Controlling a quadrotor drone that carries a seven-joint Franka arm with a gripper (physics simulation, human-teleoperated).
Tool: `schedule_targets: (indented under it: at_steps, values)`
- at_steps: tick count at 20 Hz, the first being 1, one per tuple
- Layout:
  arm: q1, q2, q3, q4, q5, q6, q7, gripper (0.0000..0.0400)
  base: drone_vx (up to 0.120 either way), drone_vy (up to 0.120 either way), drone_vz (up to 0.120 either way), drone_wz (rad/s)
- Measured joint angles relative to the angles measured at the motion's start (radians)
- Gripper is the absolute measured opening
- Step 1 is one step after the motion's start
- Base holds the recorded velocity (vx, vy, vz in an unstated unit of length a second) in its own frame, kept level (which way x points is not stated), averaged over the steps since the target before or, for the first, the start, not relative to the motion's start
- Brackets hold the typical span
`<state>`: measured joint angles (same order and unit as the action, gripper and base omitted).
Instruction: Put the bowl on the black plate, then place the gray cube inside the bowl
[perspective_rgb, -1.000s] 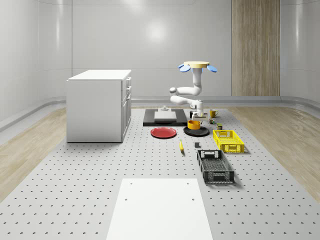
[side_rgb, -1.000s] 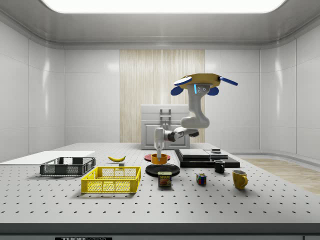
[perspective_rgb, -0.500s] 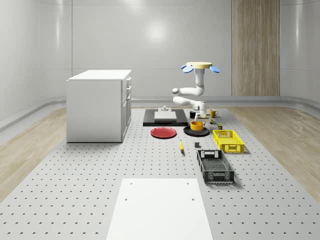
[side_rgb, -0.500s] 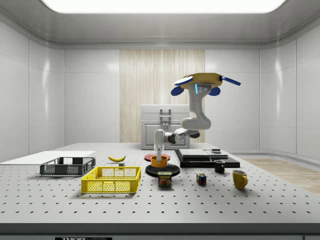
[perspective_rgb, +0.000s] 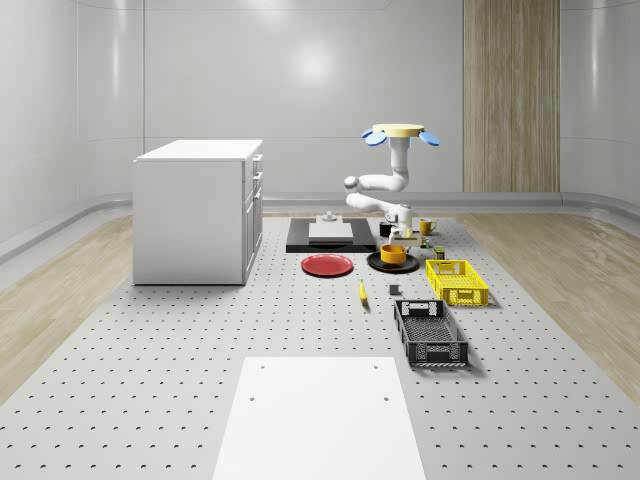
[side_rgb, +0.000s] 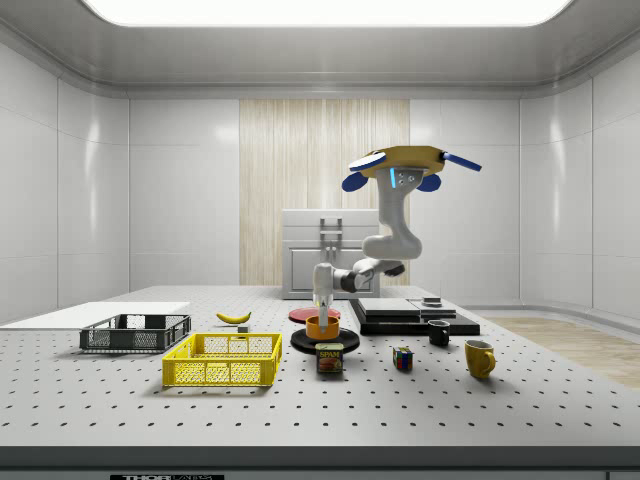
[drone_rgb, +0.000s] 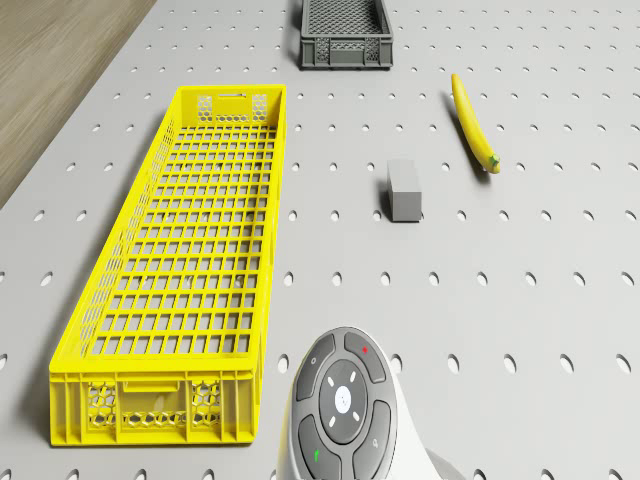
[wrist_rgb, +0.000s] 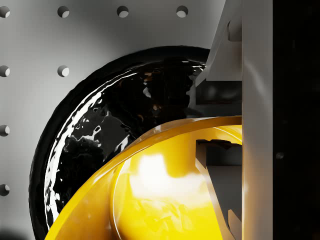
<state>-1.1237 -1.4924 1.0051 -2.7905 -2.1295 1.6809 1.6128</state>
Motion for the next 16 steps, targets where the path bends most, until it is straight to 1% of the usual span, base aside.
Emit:
schedule_targets:
  at_steps: [5,6,7,8,9,11,12,14,16]
  values:
    - [0.017,-0.003,-0.040,-0.004,-0.038,0.012,-0.006,0.0100,0.000,0.000,0.000,0.000]
    - [0.019,-0.002,-0.045,-0.004,-0.043,0.013,-0.007,0.0166,0.000,0.000,0.000,0.000]
    - [0.022,-0.002,-0.047,-0.005,-0.046,0.012,-0.008,0.0218,0.000,0.000,0.000,0.000]
    - [0.025,-0.001,-0.047,-0.008,-0.045,0.010,-0.009,0.0258,0.000,0.000,0.040,0.000]
    - [0.029,-0.001,-0.043,-0.012,-0.043,0.006,-0.011,0.0289,0.000,0.000,0.120,0.000]
    - [0.036,0.000,-0.037,-0.019,-0.038,0.000,-0.013,0.0333,0.020,0.000,0.120,0.000]
    - [0.038,0.001,-0.035,-0.022,-0.036,-0.003,-0.013,0.0348,0.120,-0.120,0.120,0.000]
    - [0.043,0.002,-0.032,-0.025,-0.034,-0.007,-0.015,0.0368,0.120,-0.120,0.020,0.000]
    - [0.046,0.005,-0.030,-0.028,-0.033,-0.011,-0.017,0.0381,0.120,-0.120,0.000,0.000]
